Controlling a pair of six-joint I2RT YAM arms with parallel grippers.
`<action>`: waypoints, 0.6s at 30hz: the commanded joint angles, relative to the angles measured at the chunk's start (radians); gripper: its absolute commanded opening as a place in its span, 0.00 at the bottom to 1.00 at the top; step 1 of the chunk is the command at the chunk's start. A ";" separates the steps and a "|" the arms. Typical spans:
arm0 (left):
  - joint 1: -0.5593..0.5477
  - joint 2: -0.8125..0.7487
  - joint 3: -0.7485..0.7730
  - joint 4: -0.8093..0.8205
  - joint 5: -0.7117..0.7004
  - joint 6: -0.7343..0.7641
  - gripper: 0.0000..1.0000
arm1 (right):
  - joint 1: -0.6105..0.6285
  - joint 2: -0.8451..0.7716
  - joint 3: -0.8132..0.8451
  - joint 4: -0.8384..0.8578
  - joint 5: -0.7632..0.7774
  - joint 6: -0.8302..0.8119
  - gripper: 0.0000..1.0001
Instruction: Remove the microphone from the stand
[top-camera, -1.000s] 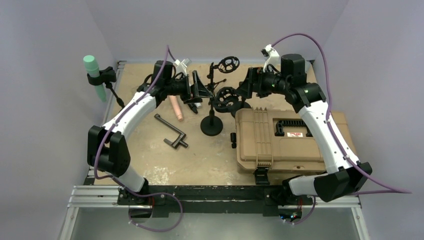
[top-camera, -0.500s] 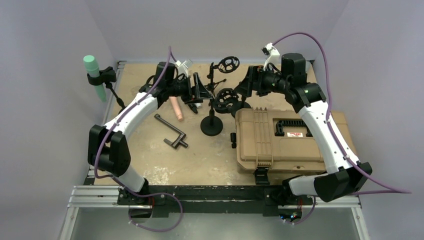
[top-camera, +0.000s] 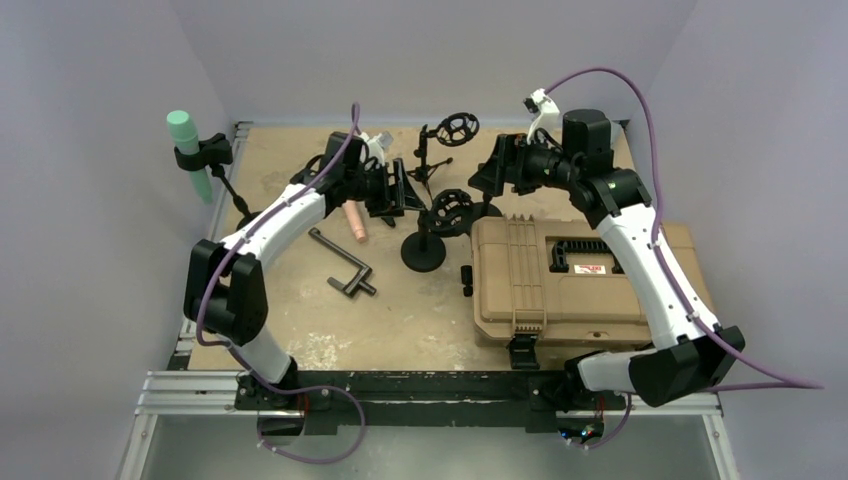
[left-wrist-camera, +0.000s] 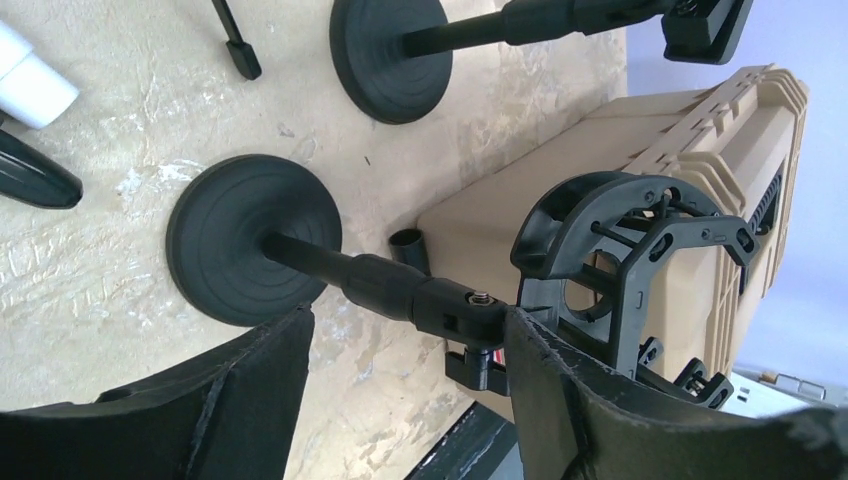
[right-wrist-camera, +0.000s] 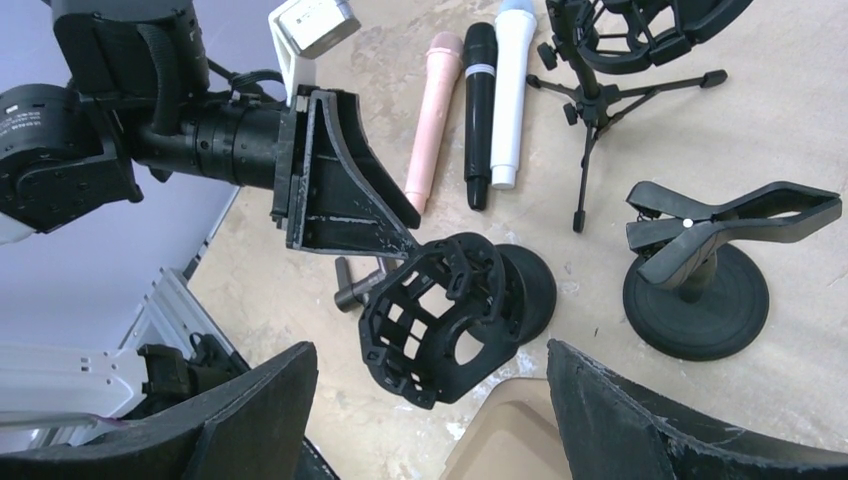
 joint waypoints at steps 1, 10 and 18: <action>-0.004 0.033 -0.028 -0.115 -0.144 0.083 0.66 | -0.003 -0.031 0.010 0.026 -0.002 -0.006 0.83; -0.003 -0.214 0.046 -0.151 -0.274 0.183 0.79 | -0.001 -0.078 -0.098 0.125 0.003 0.018 0.83; 0.000 -0.444 0.151 -0.335 -0.422 0.296 0.87 | 0.013 -0.124 -0.150 0.231 0.082 0.063 0.84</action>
